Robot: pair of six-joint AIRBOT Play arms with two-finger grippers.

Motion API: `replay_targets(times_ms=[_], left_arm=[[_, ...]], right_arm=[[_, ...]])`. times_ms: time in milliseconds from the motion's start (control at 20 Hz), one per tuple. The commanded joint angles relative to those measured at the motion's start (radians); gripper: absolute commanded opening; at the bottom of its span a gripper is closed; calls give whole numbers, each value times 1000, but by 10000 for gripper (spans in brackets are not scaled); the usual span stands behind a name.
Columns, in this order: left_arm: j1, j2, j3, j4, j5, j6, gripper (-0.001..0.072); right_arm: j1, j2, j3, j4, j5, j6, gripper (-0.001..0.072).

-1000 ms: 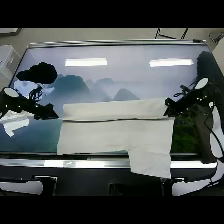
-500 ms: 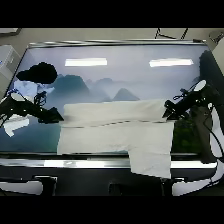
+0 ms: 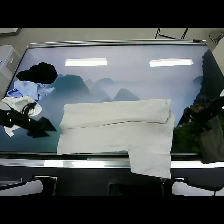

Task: Fold the clothes and pants, and hang the long-sleeved shirts on hangers.

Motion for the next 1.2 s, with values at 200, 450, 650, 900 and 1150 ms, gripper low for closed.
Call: replay_targets(times_ms=[200, 450, 650, 900, 1150], left_arm=[[5, 104, -326, -7, 166, 68, 572], [-19, 104, -386, -53, 245, 64, 397], [-33, 104, -397, -65, 233, 68, 28], [-33, 110, -396, -66, 232, 68, 28], [-32, 131, -395, -69, 217, 67, 28]], right_arm=[[-25, 111, -238, -17, -54, -60, 574], [-25, 111, -238, -14, -54, -59, 568], [-25, 128, -310, -17, -67, -65, 570], [-25, 132, -552, 60, -209, -142, 580], [-25, 132, -629, 209, -201, -207, 456]])
